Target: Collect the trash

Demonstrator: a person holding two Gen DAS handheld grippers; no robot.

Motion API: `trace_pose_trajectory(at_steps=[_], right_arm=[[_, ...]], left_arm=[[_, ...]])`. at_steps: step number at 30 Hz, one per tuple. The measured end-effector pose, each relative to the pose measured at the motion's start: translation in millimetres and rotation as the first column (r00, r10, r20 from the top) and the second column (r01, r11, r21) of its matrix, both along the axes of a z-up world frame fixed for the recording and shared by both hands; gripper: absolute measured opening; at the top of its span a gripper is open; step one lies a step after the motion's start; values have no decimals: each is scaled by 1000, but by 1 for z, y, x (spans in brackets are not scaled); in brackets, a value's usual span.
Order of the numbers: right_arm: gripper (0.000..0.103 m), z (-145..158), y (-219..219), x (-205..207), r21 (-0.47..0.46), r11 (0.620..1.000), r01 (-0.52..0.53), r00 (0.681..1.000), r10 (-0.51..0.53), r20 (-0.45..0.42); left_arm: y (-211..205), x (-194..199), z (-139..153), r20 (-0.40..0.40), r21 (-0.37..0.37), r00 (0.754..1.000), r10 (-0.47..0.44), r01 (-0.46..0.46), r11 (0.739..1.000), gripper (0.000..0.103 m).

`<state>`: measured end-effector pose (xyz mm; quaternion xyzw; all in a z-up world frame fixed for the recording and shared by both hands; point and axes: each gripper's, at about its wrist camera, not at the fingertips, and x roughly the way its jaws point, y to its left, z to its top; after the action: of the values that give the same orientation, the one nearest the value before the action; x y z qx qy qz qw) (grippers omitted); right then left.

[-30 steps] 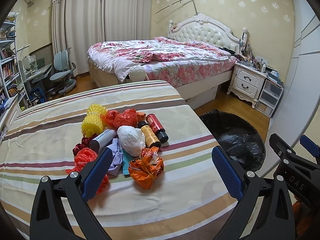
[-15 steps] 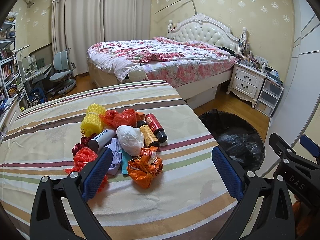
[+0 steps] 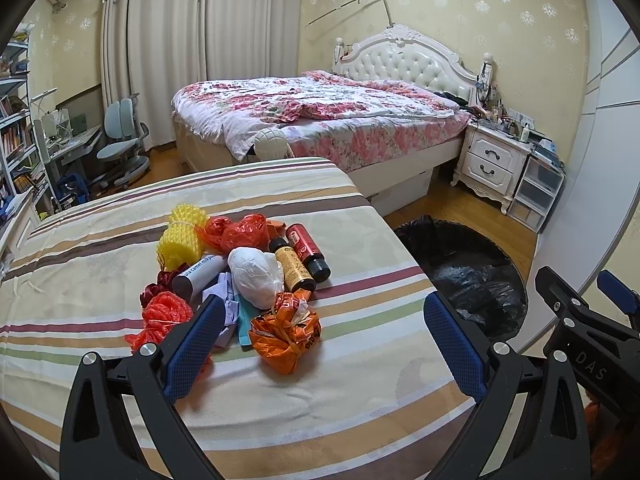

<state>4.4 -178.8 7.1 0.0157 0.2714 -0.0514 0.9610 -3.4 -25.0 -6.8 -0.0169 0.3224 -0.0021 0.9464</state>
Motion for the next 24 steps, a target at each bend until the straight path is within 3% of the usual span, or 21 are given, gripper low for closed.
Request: trace_pose_trajectory(at_steps=[10,20,24], right_arm=[[99,-4,-3,-2,0,1000,-5,1000,5,-7],[98,-14,15,-2,8,999,-49,998,49,-45],[86,-13,28,1,10,996,-86,994,86,-67]], left_arm=[[0,0,-2,-13,-4,1000,-14,14,1000,96],[27,-11,5,-10,19,1000,17,-16,1000,94],[49,-17,7,-12,37,999,53,-52,998,90]])
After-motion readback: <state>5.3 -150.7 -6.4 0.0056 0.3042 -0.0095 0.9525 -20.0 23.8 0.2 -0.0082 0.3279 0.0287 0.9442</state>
